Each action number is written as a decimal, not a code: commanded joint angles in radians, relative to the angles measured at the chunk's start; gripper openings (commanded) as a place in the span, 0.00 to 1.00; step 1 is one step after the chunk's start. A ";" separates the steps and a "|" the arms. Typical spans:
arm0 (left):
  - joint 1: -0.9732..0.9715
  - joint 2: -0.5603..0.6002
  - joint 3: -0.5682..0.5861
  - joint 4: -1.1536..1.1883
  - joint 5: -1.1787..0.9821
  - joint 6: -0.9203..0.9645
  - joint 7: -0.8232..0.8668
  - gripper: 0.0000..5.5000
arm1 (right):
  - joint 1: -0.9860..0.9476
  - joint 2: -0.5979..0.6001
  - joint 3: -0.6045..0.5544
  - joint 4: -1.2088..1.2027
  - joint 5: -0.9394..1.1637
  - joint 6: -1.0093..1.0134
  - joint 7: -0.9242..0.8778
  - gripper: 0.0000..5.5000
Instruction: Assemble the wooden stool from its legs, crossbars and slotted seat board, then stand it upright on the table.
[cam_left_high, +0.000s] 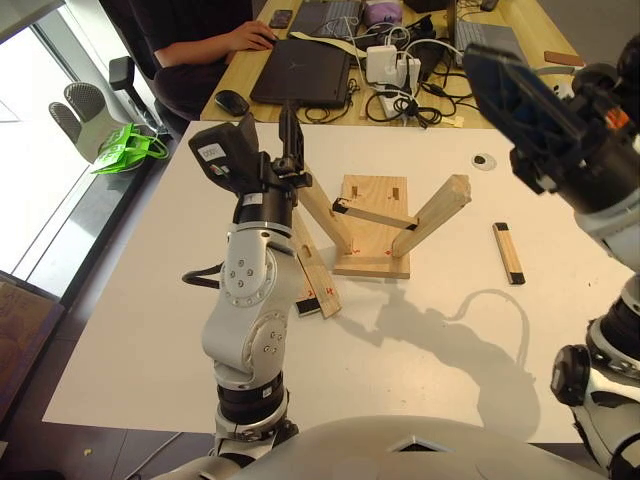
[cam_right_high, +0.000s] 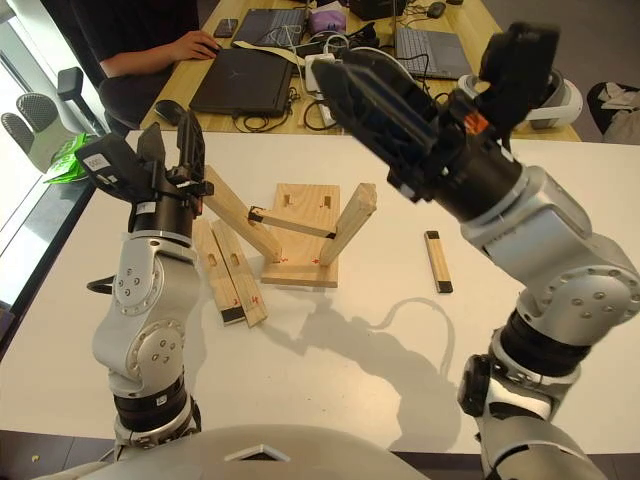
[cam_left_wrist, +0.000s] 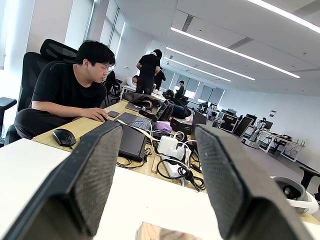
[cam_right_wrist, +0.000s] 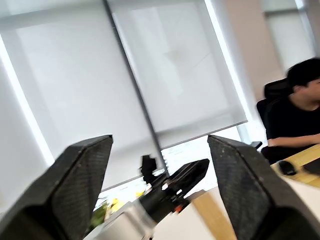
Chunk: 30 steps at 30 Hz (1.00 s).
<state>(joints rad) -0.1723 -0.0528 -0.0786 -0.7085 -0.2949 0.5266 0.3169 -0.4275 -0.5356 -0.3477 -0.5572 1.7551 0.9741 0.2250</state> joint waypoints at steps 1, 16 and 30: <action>0.005 -0.048 0.015 -0.009 -0.006 0.010 0.008 0.49 | 0.167 -0.208 -0.037 0.044 0.144 0.127 0.175 0.52; -0.024 -0.047 0.019 0.001 -0.035 0.008 -0.007 0.49 | 0.412 -0.113 0.293 -0.089 -0.744 -0.141 0.250 0.52; -0.045 -0.047 0.033 0.026 -0.024 0.001 -0.001 0.49 | 0.318 -0.020 0.359 -0.009 -0.878 -0.158 0.160 0.52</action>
<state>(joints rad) -0.2050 -0.0563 -0.0496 -0.6888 -0.3233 0.5271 0.3117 -0.0866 -0.5608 0.0114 -0.5860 0.9144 0.8278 0.4021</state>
